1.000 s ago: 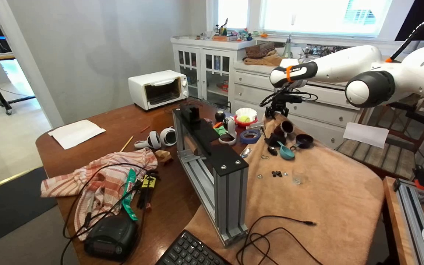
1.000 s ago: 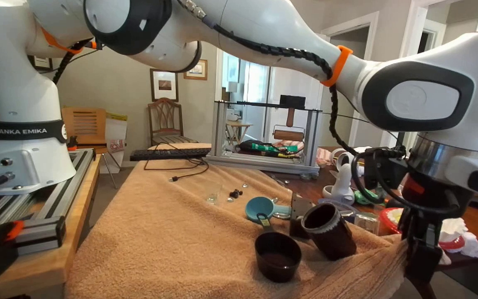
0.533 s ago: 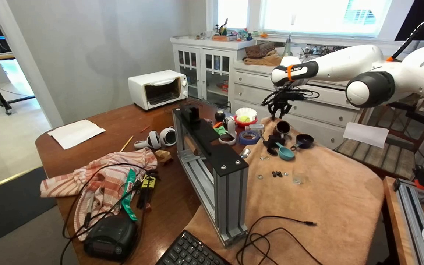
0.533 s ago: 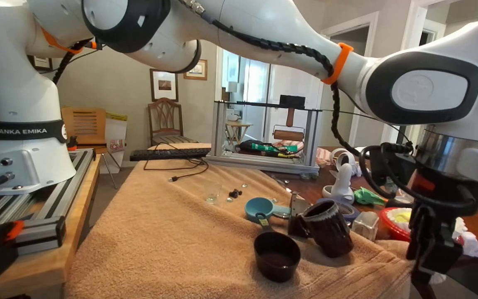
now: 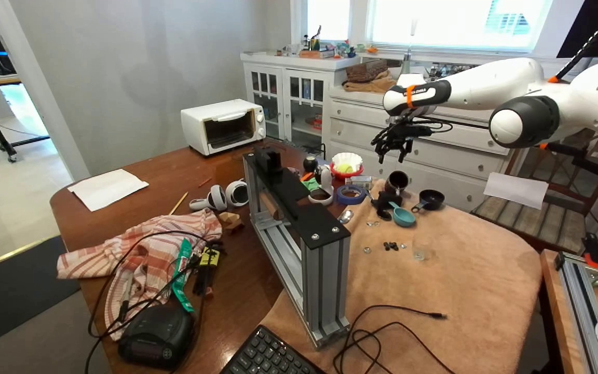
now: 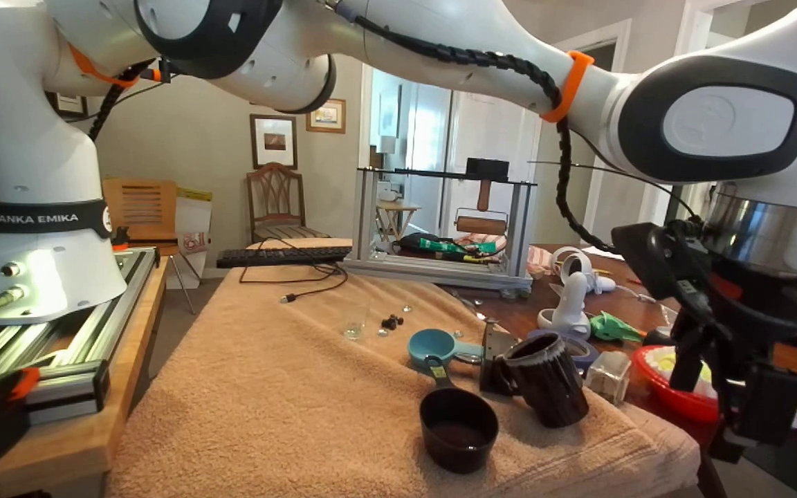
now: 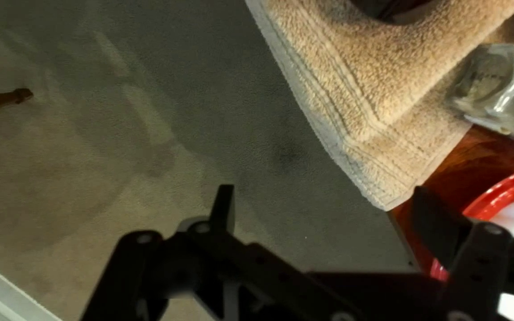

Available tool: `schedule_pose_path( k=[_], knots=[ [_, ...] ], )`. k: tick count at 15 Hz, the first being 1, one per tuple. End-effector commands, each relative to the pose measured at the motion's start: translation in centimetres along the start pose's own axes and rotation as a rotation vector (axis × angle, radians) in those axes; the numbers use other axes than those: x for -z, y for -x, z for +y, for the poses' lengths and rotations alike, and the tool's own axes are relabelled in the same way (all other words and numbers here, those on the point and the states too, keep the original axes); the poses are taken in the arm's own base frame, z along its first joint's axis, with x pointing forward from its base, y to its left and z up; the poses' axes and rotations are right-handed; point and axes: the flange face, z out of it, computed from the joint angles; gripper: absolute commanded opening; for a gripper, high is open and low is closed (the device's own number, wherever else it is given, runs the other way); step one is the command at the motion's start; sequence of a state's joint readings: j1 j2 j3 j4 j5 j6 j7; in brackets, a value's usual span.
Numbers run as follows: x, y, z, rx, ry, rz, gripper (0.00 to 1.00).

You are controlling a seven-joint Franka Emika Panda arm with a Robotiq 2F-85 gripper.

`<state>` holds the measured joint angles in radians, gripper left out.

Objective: Pull the upper right corner of the towel backwards.

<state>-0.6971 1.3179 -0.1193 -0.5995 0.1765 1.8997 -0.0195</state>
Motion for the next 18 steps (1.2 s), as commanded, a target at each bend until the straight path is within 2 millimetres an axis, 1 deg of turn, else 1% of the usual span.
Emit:
schedule_pose_path(
  k=[1,6,10,11,12,18],
  knots=[
    [0.5,1.0,-0.6,0.103,-0.026,-0.087,1.00],
    [0.2,3.0,-0.9,0.333,-0.017,-0.236,1.00],
    [-0.2,3.9,-0.9,0.484,-0.001,-0.296,1.00],
    [-0.2,4.0,-0.9,0.497,-0.005,-0.296,1.00],
    [-0.5,3.2,-0.8,0.447,-0.013,-0.254,1.00],
    [-0.4,3.2,-0.7,0.452,-0.013,-0.254,1.00]
  ],
)
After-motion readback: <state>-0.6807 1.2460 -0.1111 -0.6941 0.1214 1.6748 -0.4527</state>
